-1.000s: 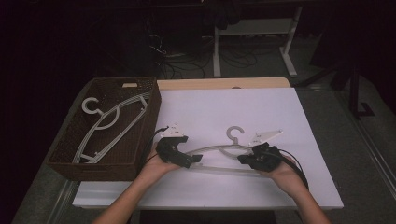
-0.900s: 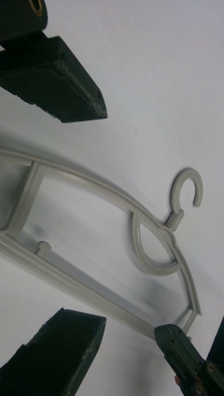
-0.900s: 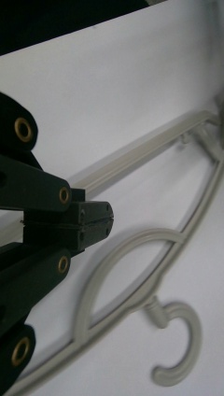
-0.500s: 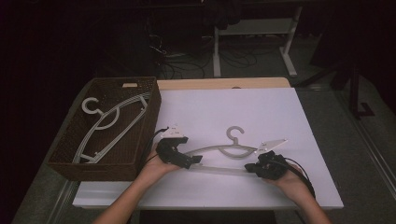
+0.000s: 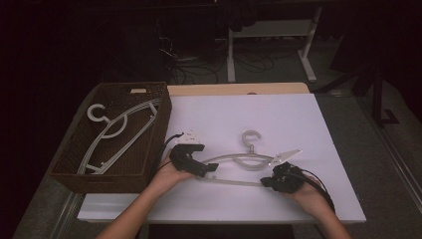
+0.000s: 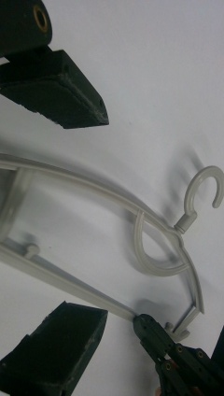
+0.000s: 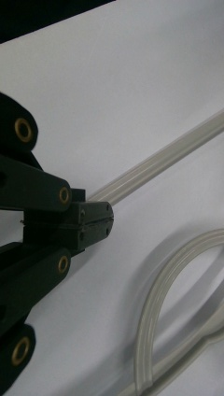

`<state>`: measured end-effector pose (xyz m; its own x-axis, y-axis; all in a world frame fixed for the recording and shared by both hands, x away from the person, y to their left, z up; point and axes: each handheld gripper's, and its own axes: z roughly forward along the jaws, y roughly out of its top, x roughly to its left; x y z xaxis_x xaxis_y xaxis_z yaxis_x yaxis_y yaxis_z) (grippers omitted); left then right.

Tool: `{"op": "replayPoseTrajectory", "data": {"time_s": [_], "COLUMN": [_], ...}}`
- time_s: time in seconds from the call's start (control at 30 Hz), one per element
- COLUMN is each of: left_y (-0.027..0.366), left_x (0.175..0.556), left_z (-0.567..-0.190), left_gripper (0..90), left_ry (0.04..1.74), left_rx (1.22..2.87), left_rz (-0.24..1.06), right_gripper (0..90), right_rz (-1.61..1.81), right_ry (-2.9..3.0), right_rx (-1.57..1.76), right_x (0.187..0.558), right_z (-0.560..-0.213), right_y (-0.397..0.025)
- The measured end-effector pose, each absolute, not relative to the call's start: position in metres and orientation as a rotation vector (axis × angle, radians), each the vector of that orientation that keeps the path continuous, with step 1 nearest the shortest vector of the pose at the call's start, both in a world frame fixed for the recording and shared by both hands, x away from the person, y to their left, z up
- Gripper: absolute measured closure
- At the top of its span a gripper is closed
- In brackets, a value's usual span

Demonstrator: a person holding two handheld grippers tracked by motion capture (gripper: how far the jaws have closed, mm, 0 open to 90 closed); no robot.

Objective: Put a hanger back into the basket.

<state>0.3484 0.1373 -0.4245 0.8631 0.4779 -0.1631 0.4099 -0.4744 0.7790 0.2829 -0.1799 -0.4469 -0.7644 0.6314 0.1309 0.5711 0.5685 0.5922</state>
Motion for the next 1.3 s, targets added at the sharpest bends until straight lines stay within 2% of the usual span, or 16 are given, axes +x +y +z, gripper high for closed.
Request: {"op": "replayPoseTrajectory", "data": {"time_s": [0.33,0.6,0.77,0.8,0.83,1.3], "left_y": [0.105,0.082,0.074,0.071,0.07,0.063], "left_x": [0.384,0.392,0.392,0.393,0.394,0.388], "left_z": [-0.442,-0.445,-0.447,-0.447,-0.447,-0.446], "left_gripper": [17.7,33.9,46.1,46.1,51.6,73.7], "left_ry": [0.592,0.519,0.476,0.455,0.454,0.384], "left_rx": [2.286,2.354,2.411,2.441,2.443,2.496], "left_rz": [0.036,-0.005,0.011,0.025,0.029,0.145], "right_gripper": [89.2,89.2,89.2,89.2,89.2,89.2], "right_rz": [0.971,0.97,0.966,0.967,0.967,0.961], "right_ry": [2.701,2.7,2.699,2.699,2.699,2.7], "right_rx": [1.053,1.054,1.047,1.047,1.046,1.044], "right_x": [0.284,0.283,0.283,0.283,0.283,0.283], "right_z": [-0.447,-0.447,-0.447,-0.447,-0.447,-0.447], "right_y": [-0.181,-0.18,-0.18,-0.18,-0.18,-0.18]}}
